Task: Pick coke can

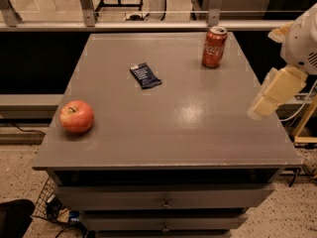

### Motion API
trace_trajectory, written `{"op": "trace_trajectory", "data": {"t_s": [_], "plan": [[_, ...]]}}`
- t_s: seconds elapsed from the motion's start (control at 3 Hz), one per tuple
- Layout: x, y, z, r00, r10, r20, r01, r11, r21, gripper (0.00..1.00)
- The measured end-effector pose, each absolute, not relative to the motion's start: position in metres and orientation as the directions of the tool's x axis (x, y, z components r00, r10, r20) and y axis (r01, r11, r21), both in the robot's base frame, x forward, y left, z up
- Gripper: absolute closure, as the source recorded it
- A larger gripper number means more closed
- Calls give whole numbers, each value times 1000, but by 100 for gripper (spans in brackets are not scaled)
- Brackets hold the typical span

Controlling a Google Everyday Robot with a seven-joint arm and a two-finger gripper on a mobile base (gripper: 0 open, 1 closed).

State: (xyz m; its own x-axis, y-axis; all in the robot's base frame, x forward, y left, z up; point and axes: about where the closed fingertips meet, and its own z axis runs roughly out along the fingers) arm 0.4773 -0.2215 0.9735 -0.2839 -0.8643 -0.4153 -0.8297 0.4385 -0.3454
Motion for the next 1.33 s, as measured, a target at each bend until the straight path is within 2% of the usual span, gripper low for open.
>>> {"op": "trace_trajectory", "data": {"t_s": [0.67, 1.0, 1.33], "plan": [[564, -217, 968, -243, -661, -710, -706, 623, -338, 0], [613, -212, 977, -176, -566, -805, -639, 688, -344, 0], [624, -215, 986, -154, -550, -821, -601, 712, -364, 0]]}}
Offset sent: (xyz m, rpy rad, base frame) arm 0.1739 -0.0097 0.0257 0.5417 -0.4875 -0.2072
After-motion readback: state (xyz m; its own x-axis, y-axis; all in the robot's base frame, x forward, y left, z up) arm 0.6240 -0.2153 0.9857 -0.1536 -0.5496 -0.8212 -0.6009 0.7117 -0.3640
